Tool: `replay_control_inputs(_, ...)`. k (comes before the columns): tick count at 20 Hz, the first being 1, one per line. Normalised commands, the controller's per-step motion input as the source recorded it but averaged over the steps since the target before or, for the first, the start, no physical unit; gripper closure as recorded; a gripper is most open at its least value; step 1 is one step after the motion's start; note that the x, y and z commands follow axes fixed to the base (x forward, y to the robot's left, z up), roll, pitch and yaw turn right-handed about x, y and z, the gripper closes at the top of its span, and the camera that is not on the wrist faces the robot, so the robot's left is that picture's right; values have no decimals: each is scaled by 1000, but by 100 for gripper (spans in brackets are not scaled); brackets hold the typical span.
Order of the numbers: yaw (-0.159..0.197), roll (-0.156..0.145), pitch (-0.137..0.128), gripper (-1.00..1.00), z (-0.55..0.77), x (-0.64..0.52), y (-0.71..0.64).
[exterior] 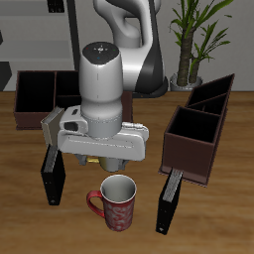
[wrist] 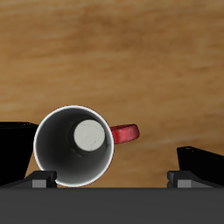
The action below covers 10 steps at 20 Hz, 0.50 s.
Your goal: Place the red mug into the back desk caddy's right compartment
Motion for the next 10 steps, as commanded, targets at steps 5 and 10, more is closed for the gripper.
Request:
replay_control_inputs(5, -25, -18, -18, -100, -277, -5, -4)
replay_control_inputs(10, -33, -39, -3, -100, -224, 29, -103)
